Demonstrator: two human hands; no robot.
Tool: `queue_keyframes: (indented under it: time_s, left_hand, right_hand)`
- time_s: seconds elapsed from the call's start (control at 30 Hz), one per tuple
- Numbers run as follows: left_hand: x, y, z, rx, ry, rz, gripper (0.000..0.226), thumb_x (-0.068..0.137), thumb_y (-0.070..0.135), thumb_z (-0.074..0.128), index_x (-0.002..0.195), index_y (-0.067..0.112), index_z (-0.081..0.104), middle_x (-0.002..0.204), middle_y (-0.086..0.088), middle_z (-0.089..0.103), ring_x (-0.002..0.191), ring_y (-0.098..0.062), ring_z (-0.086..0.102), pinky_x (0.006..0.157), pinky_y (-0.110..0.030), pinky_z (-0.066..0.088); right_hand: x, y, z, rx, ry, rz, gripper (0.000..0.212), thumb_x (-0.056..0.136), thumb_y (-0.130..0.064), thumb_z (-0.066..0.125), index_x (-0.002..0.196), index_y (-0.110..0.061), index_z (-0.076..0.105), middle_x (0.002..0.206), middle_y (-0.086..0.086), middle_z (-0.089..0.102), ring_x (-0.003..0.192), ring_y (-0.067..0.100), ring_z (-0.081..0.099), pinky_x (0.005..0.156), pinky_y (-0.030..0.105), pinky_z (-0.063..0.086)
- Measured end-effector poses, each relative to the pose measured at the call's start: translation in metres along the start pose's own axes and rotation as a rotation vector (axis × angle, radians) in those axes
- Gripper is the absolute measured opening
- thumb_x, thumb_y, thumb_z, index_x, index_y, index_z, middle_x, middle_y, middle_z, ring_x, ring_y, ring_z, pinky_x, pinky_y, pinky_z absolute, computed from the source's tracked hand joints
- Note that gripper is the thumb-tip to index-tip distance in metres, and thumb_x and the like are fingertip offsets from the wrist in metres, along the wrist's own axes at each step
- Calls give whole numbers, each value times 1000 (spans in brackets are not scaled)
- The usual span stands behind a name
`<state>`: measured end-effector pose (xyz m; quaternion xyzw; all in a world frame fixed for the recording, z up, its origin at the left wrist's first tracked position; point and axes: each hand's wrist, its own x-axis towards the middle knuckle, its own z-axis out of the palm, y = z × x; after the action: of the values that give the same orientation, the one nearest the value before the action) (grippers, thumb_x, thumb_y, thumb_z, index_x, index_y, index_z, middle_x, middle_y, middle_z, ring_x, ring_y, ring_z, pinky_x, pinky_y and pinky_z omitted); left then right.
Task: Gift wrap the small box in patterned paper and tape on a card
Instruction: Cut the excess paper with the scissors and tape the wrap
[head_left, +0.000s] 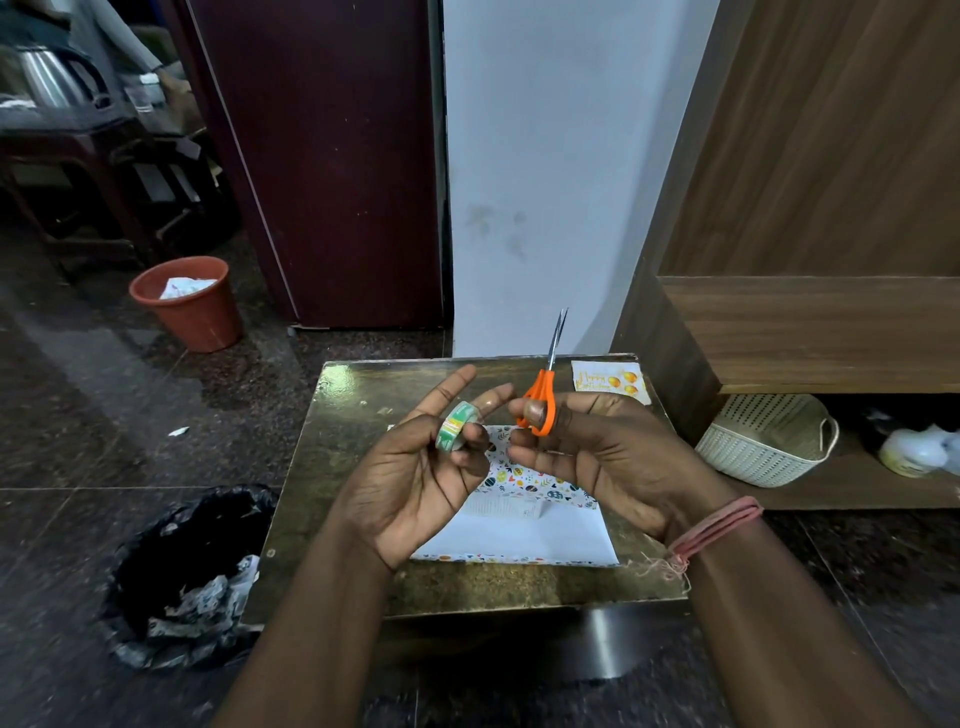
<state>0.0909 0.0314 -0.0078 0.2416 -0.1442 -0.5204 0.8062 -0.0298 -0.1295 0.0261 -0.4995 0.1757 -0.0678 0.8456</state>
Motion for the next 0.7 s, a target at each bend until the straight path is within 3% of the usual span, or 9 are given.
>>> queue_keyframes:
  time_s: [0.13, 0.2, 0.27, 0.4, 0.7]
  left_hand:
    - [1, -2, 0, -7, -1, -2, 95, 68, -9, 76, 154, 9, 39, 146, -30, 52, 72, -13, 64, 57, -20, 51]
    - [1, -4, 1, -20, 25, -1, 81, 79, -9, 60, 155, 10, 37, 146, -30, 53, 71, -12, 64, 57, -19, 50]
    - [0, -4, 4, -2, 47, -3, 73, 84, -9, 47, 155, 10, 38, 144, -28, 55, 69, -12, 63, 56, -18, 49]
    - [0, -4, 4, 48, 65, -10, 74, 82, -5, 46, 154, 11, 40, 143, -24, 58, 69, -12, 61, 55, -18, 47]
    - [-2, -3, 6, 34, 97, -24, 68, 86, -8, 49, 152, 10, 45, 140, -21, 62, 69, -13, 62, 56, -18, 49]
  right_hand:
    - [0, 3, 5, 1, -35, 2, 43, 81, -9, 72, 116, 16, 65, 120, 25, 68, 110, 35, 66, 88, 38, 60]
    - [1, 6, 8, 14, -35, -9, 40, 83, -8, 71, 116, 15, 65, 126, 26, 67, 117, 38, 65, 94, 41, 58]
    - [3, 8, 9, 23, -25, -14, 35, 84, -7, 70, 113, 13, 67, 122, 25, 69, 114, 37, 67, 97, 42, 57]
    - [4, 7, 7, 25, 11, -15, 26, 83, -8, 71, 103, 8, 72, 105, 18, 72, 96, 25, 69, 90, 35, 60]
    - [2, 4, 7, 15, 28, -40, 42, 80, -11, 73, 113, 13, 68, 82, 12, 63, 76, 16, 63, 74, 25, 61]
